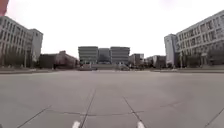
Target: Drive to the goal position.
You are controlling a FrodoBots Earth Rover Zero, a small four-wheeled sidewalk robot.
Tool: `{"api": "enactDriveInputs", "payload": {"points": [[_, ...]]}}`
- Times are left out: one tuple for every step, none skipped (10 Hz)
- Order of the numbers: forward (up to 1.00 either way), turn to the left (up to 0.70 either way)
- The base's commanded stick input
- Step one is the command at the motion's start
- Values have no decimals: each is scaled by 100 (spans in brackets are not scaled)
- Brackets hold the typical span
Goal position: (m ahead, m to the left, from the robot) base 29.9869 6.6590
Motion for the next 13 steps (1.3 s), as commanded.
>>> {"api": "enactDriveInputs", "payload": {"points": [[60, 0], [60, 0], [60, 0], [60, 0], [60, 0], [60, 0], [60, 0], [60, 0], [60, 0], [60, 0], [60, 0], [60, 0], [60, 0]]}}
